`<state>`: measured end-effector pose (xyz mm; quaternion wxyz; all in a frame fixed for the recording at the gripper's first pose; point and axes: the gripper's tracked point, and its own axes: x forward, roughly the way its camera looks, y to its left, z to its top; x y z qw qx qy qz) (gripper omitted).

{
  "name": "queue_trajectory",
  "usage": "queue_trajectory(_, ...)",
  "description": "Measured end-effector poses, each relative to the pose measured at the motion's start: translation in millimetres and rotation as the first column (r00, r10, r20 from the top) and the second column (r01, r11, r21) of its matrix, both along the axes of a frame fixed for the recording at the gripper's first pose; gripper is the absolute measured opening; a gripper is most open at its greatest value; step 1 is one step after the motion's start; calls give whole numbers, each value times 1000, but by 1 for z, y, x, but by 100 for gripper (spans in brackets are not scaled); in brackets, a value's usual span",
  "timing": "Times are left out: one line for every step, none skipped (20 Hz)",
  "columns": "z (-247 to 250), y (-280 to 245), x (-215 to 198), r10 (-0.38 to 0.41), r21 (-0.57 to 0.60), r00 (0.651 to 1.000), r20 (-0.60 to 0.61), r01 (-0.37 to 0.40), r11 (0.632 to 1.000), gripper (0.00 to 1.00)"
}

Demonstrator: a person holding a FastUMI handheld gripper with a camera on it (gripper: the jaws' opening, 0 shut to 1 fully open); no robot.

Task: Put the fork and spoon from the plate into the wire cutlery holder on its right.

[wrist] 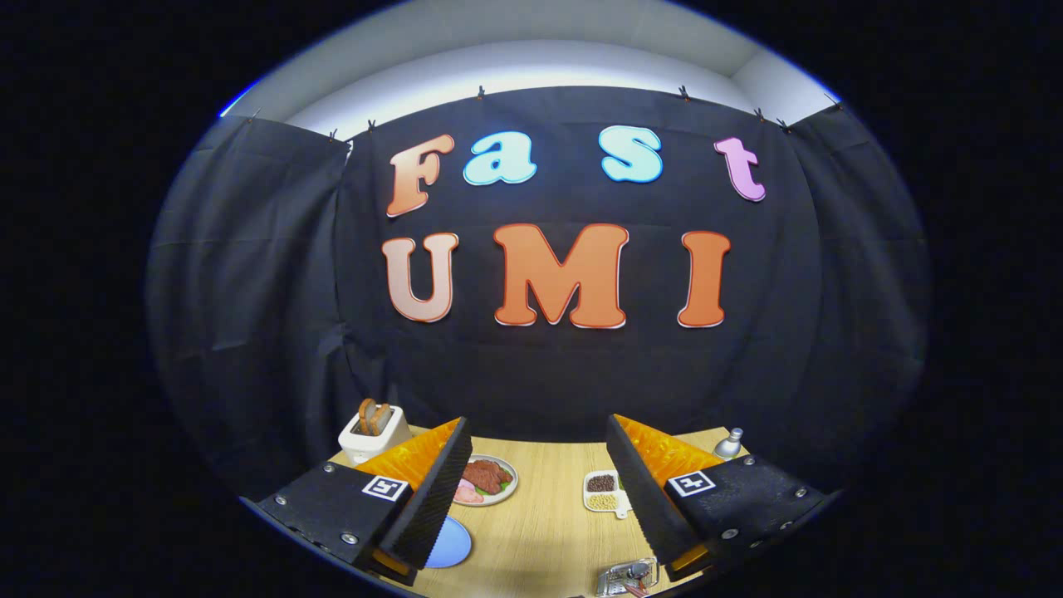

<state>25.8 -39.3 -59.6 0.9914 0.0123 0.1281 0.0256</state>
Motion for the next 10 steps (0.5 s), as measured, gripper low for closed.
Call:
queue_trajectory(11, 4, 3, 1, 4, 999, 33, -1, 1000, 98)
queue_trajectory(22, 6, 5, -3, 5, 998, 60, 3, 1000, 98)
queue_trajectory(30, 9, 7, 1, 8, 996, 84, -2, 1000, 98)
queue_trajectory(37, 13, 5, 6, 8, 995, 102, -7, 1000, 98)
queue_trajectory(42, 16, 5, 12, 2, 993, 115, -13, 1000, 98)
queue_trajectory(47, 18, 5, 14, -5, 991, 130, -13, 1000, 98)
queue_trajectory(54, 20, 5, 13, -14, 989, 148, -11, 1000, 97)
queue_trajectory(60, 23, 6, 13, -23, 986, 166, -10, 1000, 98)
queue_trajectory(66, 26, 6, 14, -35, 983, 182, -8, 999, 97)
queue_trajectory(71, 30, 5, 18, -39, 981, 192, -10, 999, 97)
